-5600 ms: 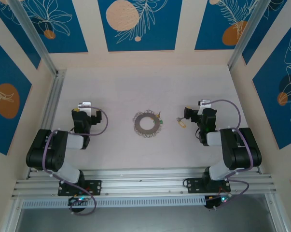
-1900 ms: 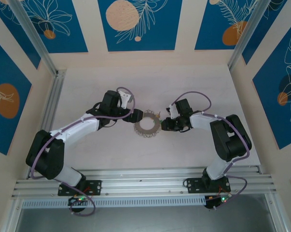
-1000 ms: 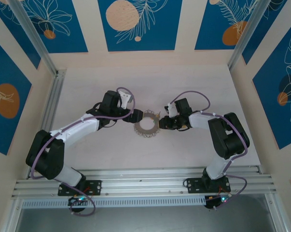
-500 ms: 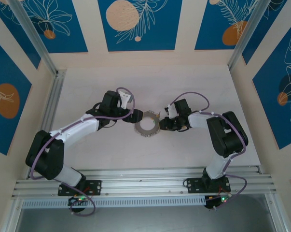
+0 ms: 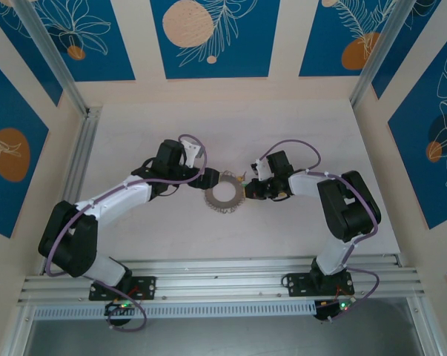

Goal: Put the keys on the keyring

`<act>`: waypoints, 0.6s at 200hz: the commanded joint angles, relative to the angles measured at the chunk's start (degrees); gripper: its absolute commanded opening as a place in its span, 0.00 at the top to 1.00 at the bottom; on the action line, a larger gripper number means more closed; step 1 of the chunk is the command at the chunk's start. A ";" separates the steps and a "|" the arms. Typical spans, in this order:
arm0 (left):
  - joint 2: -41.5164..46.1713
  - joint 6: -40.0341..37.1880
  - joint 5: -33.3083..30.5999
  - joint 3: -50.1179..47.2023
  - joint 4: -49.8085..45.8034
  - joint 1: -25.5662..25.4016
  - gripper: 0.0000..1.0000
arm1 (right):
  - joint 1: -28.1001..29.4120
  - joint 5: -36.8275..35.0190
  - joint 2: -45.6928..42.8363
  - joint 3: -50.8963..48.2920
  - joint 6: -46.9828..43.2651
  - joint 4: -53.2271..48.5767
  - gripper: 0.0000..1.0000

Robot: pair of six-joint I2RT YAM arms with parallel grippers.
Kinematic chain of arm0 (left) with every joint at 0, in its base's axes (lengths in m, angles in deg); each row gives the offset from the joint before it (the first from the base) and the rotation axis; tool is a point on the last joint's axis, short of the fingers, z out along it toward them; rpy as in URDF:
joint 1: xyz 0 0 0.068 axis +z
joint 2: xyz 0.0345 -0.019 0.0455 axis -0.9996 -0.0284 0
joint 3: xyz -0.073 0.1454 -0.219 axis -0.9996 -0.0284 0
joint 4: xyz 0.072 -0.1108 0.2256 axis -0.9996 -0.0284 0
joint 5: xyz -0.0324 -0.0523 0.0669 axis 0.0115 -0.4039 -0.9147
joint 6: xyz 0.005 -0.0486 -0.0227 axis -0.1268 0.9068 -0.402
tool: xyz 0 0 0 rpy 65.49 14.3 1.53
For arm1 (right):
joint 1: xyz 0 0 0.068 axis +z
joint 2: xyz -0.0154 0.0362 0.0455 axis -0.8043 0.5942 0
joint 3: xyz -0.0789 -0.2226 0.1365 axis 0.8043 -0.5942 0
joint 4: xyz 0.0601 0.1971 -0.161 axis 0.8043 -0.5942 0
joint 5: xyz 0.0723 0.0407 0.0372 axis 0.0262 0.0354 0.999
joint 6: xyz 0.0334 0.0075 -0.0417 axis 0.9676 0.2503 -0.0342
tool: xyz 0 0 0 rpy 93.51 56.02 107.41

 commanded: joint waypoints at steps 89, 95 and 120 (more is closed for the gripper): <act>9.06 -3.17 0.49 -1.14 -3.19 -0.56 0.37 | 9.87 -1.57 -25.49 -1.04 -19.53 -2.44 1.00; 10.15 -3.51 0.70 -1.39 -3.20 -0.81 0.42 | 10.09 -0.51 -27.08 -1.09 -20.52 -2.24 1.00; 14.72 -5.45 2.02 -2.74 -2.09 -2.90 0.56 | 10.00 6.11 -32.40 -1.75 -22.17 0.37 1.00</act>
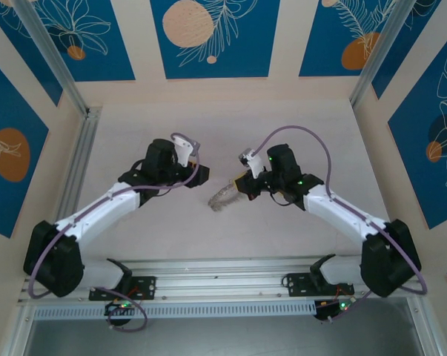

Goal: Put the keys on the keyring

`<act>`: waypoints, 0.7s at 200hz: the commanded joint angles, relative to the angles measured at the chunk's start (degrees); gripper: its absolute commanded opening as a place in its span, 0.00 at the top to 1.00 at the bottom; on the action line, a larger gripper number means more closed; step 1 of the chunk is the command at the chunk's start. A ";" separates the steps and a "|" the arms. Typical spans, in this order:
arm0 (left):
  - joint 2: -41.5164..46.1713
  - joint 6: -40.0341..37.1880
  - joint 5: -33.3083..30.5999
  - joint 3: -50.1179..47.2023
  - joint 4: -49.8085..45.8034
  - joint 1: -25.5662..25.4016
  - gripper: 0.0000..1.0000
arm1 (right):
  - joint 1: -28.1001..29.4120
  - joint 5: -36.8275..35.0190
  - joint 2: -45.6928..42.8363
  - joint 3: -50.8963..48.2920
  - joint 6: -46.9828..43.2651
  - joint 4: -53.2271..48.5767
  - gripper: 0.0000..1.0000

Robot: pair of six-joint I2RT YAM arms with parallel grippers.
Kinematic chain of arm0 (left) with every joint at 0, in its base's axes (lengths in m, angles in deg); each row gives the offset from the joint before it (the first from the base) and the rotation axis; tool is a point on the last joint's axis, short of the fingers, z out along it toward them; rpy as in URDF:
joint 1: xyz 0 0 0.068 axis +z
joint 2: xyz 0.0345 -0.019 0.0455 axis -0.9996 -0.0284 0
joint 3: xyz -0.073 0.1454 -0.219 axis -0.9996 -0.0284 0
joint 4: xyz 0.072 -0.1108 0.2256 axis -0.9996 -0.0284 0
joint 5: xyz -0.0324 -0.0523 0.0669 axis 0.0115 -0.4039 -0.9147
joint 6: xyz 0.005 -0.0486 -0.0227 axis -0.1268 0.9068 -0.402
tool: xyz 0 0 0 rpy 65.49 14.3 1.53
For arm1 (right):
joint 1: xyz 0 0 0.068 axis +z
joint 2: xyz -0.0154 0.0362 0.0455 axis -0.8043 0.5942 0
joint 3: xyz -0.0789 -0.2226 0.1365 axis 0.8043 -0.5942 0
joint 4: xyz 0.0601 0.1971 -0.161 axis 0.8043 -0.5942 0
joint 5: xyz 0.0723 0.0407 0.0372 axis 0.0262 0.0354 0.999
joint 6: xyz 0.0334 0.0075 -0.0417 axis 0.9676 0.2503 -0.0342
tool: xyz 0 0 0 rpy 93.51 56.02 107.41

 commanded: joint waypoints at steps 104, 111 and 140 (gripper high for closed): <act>15.60 -3.30 24.45 -8.49 17.92 -6.41 0.60 | 0.96 28.34 -11.21 0.19 -1.54 11.13 1.00; 15.85 -3.20 25.15 -8.60 18.38 -6.51 0.60 | 1.11 28.93 -11.17 0.52 -1.48 10.85 1.00; 16.36 -3.57 26.68 -8.10 17.81 -7.66 0.61 | 1.98 30.39 -11.11 1.40 -1.57 10.15 1.00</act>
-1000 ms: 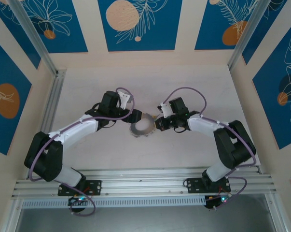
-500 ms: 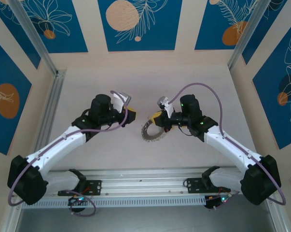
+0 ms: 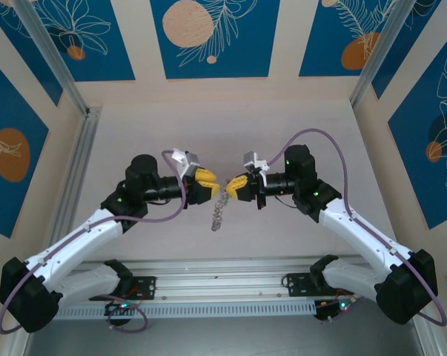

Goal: Put the keys on the keyring

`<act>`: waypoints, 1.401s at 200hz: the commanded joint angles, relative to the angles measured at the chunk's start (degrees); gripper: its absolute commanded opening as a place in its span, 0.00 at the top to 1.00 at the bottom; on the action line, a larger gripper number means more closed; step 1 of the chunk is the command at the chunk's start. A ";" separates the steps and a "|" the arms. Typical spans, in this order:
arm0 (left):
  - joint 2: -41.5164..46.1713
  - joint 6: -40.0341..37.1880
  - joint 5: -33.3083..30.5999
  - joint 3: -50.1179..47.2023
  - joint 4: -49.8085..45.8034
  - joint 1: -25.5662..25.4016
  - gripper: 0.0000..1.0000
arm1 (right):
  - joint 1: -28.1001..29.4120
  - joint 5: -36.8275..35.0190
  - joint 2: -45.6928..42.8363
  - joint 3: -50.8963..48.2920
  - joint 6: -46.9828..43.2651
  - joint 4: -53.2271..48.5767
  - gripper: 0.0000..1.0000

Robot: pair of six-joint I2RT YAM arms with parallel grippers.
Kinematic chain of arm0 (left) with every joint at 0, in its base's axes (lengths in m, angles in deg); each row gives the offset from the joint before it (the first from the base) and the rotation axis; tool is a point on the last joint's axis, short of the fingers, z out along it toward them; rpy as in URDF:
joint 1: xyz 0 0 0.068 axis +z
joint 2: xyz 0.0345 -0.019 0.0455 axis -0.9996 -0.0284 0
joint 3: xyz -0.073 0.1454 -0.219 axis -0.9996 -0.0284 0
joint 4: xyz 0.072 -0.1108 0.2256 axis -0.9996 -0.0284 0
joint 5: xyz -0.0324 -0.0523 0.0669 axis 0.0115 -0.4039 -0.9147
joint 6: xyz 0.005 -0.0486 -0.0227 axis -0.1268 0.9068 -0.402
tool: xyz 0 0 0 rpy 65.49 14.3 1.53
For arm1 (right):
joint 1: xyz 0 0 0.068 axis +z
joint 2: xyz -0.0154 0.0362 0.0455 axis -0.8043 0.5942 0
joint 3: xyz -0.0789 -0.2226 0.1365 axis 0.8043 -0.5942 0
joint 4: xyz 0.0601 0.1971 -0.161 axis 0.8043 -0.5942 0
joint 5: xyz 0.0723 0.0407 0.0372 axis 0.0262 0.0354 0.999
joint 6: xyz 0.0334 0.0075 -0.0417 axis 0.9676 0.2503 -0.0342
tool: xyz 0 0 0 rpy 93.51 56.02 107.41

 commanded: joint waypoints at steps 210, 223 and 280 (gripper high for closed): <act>5.72 -6.84 0.00 6.05 -14.34 -8.33 0.88 | 7.29 3.47 -6.93 3.93 -7.16 -6.86 1.00; 6.60 -6.95 0.07 6.14 -15.04 -8.33 0.76 | 7.41 3.27 -7.03 3.95 -7.28 -6.99 1.00; 6.70 -7.37 -0.15 7.12 -16.99 -8.39 0.67 | 7.89 3.01 -7.64 4.05 -7.82 -7.37 1.00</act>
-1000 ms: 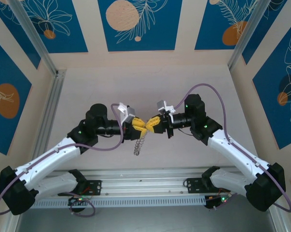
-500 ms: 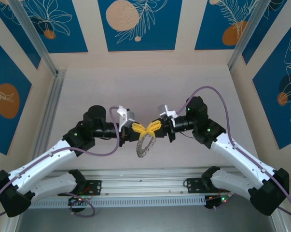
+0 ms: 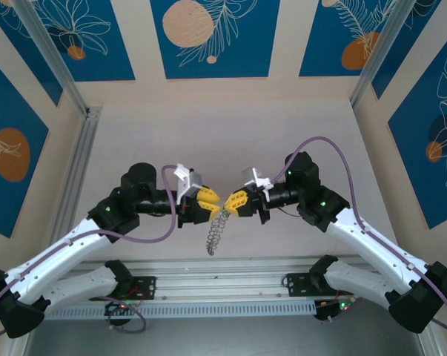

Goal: Put the keys on the keyring

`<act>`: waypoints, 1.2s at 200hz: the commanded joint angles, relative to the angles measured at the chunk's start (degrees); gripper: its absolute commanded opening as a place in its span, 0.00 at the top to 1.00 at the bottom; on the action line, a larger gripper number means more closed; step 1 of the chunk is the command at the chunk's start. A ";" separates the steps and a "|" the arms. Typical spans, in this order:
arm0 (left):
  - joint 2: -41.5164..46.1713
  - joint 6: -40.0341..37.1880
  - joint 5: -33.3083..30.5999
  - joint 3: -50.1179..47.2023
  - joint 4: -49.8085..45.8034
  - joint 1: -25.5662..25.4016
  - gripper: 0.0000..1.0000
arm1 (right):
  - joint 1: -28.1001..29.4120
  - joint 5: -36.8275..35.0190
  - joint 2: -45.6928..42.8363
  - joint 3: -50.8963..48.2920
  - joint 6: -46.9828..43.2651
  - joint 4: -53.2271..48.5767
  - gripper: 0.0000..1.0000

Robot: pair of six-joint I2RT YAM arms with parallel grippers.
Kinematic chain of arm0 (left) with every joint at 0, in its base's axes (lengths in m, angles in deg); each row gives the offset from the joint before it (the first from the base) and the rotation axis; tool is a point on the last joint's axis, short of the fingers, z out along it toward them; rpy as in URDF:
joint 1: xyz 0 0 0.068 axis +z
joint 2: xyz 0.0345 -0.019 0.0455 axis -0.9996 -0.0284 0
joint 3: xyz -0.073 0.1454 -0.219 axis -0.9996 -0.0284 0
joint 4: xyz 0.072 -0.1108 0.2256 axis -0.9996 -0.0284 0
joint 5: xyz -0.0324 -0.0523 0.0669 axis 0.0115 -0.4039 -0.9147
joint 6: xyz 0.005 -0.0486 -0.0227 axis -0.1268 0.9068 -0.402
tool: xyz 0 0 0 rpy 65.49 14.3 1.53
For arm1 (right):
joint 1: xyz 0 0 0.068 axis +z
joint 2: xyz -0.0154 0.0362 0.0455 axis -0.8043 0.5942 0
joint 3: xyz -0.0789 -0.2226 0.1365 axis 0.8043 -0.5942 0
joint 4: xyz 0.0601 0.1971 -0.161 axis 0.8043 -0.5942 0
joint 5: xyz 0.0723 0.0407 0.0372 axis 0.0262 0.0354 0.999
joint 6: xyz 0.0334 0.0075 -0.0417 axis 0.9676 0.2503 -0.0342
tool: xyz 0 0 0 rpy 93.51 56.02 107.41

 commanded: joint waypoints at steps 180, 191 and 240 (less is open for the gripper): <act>-6.33 -6.50 -2.28 6.11 -8.28 -3.33 1.00 | 0.59 1.50 -1.40 2.07 -1.26 1.95 1.00; -6.50 -7.18 -1.13 6.06 -8.34 -3.31 1.00 | 0.48 1.45 -1.44 1.90 -0.77 2.71 1.00; -3.04 -9.89 -0.82 3.90 -5.39 -3.03 1.00 | -0.05 -3.57 -3.95 -1.15 3.43 6.31 0.76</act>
